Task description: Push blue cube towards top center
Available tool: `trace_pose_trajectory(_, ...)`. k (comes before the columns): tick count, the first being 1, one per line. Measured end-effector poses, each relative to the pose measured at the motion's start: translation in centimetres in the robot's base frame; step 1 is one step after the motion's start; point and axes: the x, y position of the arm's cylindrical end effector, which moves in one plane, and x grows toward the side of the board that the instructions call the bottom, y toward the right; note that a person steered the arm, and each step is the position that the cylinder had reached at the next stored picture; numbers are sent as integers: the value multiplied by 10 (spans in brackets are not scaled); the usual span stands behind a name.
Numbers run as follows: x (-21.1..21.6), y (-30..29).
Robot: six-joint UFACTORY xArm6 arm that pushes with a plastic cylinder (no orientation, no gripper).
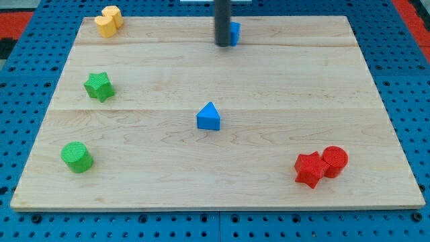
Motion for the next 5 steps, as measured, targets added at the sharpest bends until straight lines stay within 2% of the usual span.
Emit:
trace_pose_trajectory(1,-6,-2)
trace_pose_trajectory(2,-10,-29)
trace_pose_trajectory(4,-37,40)
trace_pose_trajectory(5,-41,56)
